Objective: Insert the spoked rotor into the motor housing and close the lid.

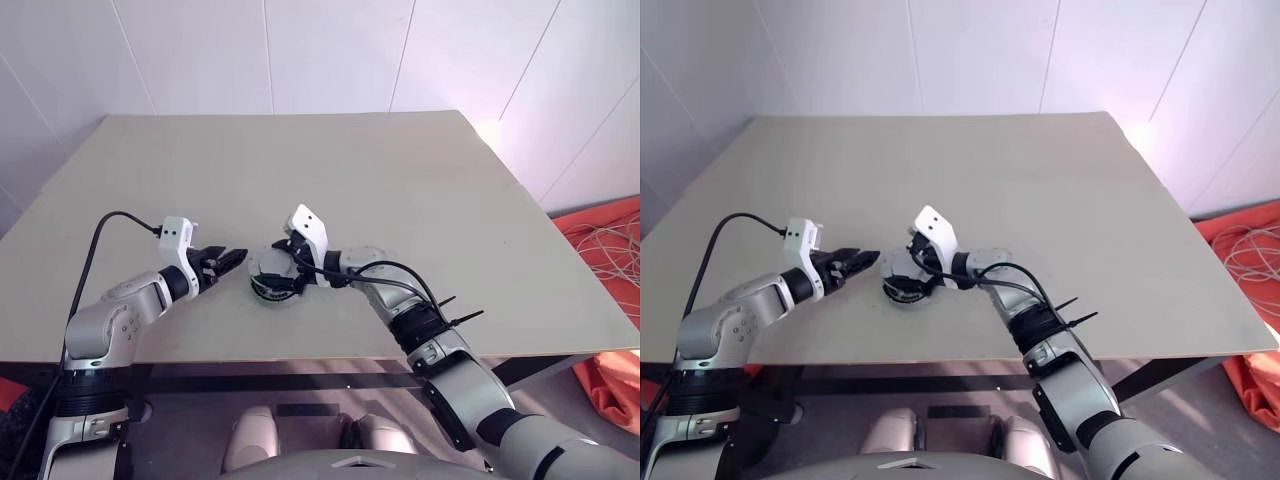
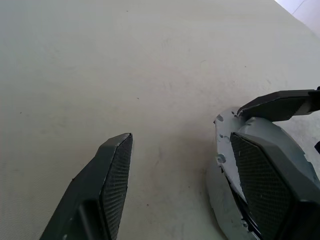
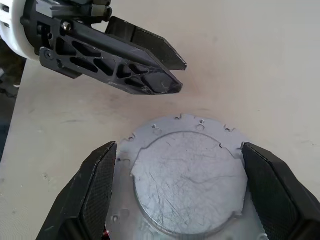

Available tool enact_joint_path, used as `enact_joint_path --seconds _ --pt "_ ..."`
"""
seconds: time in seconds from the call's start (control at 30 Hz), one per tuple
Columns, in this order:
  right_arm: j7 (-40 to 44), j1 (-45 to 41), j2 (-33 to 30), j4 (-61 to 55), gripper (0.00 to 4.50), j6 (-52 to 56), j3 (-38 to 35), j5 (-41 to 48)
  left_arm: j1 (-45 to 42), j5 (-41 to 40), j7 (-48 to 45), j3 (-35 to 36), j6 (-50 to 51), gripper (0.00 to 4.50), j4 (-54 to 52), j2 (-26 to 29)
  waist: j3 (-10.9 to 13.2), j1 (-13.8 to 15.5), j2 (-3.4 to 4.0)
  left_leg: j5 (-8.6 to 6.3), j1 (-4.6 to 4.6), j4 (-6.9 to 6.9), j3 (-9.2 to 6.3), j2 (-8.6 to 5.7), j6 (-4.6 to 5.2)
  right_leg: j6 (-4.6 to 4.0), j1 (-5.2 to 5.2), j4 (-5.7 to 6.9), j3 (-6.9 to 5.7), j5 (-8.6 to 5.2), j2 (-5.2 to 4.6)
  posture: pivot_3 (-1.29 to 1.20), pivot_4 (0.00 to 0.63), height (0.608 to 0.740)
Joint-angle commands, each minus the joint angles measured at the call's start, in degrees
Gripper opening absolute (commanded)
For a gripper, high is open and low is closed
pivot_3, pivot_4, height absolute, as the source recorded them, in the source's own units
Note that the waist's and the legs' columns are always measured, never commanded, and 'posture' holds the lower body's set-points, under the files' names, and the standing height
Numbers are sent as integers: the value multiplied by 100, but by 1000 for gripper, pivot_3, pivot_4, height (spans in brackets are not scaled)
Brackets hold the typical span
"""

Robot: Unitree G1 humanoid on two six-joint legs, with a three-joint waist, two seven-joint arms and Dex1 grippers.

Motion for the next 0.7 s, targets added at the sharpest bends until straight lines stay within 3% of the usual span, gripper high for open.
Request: enact_joint_path --seconds 0.03,0.37,0.4,0.7 --pt "-78 78 -94 -359 4478 -4 -92 -35 -41 -88 5 146 -42 3314 -244 70 0 1 0 0 0 0 0 0 0 0 0 0 0 0 0 0 0 740" --pt "-284 156 -79 -371 4478 1 -113 -77 -152 -33 -20 127 -71 3314 -118 94 0 -3 0 0 7 -1 0 0 -1 1 5 0 0 -1 0 0 0 740" --pt "-304 153 -87 -370 4101 -17 -109 -95 -151 -26 -22 134 -78 3314 -106 101 0 -3 0 1 9 -1 0 0 -1 2 6 0 0 -1 0 0 0 740" --pt "-306 211 -182 -668 4101 -73 -15 -249 -84 -21 8 194 -97 3314 -130 92 0 -1 0 0 3 -1 0 0 0 1 2 0 1 -1 0 0 0 740"
